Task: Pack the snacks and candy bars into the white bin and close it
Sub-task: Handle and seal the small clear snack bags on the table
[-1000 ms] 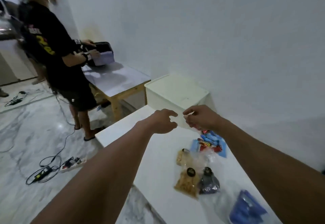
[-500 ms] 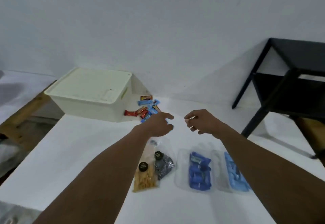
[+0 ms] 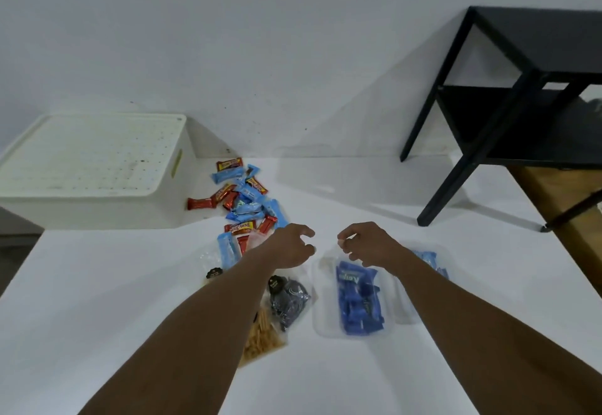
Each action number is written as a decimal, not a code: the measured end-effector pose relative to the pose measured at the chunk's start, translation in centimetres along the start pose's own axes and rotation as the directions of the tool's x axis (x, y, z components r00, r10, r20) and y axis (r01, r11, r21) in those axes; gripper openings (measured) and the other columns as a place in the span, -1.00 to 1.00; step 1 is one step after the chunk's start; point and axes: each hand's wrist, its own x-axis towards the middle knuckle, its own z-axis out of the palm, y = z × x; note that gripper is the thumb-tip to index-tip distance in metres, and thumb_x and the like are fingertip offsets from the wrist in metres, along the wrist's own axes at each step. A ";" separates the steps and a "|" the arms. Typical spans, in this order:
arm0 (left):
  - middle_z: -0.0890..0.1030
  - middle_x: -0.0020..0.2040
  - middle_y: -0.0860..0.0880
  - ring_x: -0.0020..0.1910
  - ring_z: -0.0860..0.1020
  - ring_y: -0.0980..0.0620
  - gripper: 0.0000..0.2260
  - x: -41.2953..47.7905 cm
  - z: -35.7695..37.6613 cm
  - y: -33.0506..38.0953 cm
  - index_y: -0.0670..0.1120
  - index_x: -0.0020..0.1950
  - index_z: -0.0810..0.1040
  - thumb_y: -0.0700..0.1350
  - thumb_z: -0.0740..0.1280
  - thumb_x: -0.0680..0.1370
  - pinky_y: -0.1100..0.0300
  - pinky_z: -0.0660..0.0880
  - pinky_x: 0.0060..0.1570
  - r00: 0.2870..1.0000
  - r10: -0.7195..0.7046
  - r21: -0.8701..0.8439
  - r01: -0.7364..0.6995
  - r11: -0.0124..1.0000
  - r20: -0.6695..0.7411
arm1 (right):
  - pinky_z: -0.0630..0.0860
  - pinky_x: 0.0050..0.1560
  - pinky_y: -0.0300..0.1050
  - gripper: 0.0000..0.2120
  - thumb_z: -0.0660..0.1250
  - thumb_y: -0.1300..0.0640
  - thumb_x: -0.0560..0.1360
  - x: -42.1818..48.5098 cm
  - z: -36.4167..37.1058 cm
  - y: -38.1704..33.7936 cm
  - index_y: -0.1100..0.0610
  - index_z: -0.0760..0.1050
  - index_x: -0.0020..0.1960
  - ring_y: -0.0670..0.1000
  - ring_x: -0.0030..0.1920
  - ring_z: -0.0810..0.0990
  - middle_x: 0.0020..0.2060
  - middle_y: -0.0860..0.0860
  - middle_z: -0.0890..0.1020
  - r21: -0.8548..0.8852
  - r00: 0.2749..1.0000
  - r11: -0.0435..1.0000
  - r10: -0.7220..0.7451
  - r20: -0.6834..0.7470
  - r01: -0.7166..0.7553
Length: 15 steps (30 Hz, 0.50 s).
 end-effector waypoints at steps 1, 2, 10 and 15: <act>0.66 0.16 -0.02 0.09 0.59 0.06 -0.64 0.4 0.6 -0.1 0.08 0.33 0.50 0.04 0.35 0.54 0.26 0.42 0.10 1.000 -0.017 -0.018 0.017 1.000 -0.003 | 0.42 -0.36 -0.27 -0.94 0.40 0.08 0.49 0.6 0.2 0.2 0.04 0.63 -0.08 -0.03 -0.27 0.59 -0.22 0.01 0.67 -0.010 1.000 1.000 -0.007 -0.010 0.007; 0.66 0.13 0.00 0.03 0.60 0.07 -0.66 0.7 1.2 -0.2 0.11 0.31 0.51 0.05 0.35 0.53 0.27 0.43 0.06 0.999 -0.043 -0.032 0.042 0.999 -0.009 | 0.43 -0.29 -0.28 -0.94 0.41 0.07 0.49 1.1 0.4 0.7 0.03 0.63 -0.07 -0.04 -0.25 0.59 -0.20 -0.01 0.66 -0.027 0.999 1.000 -0.008 -0.032 0.008; 0.61 0.03 0.04 -0.19 0.55 0.20 -0.70 2.8 8.3 -0.2 0.16 0.27 0.54 -0.04 0.32 0.55 0.42 0.40 -0.19 0.995 -0.070 -0.071 0.075 0.995 0.070 | 0.55 0.10 -0.05 -0.74 0.33 0.08 0.43 2.1 1.3 9.3 -0.03 0.56 0.12 0.12 0.06 0.60 0.13 0.13 0.55 -0.240 0.990 0.964 0.096 -0.099 -0.117; 0.64 0.13 -0.04 -0.15 0.55 0.12 -0.67 4.0 9.9 0.3 0.09 0.30 0.54 -0.04 0.34 0.54 0.37 0.40 -0.17 0.995 -0.080 -0.087 0.085 0.993 0.067 | 0.56 0.18 0.03 -0.86 0.35 0.02 0.42 3.0 0.4 9.6 -0.13 0.53 -0.03 0.14 0.04 0.63 0.16 0.10 0.54 -0.231 0.992 0.970 0.054 -0.110 -0.079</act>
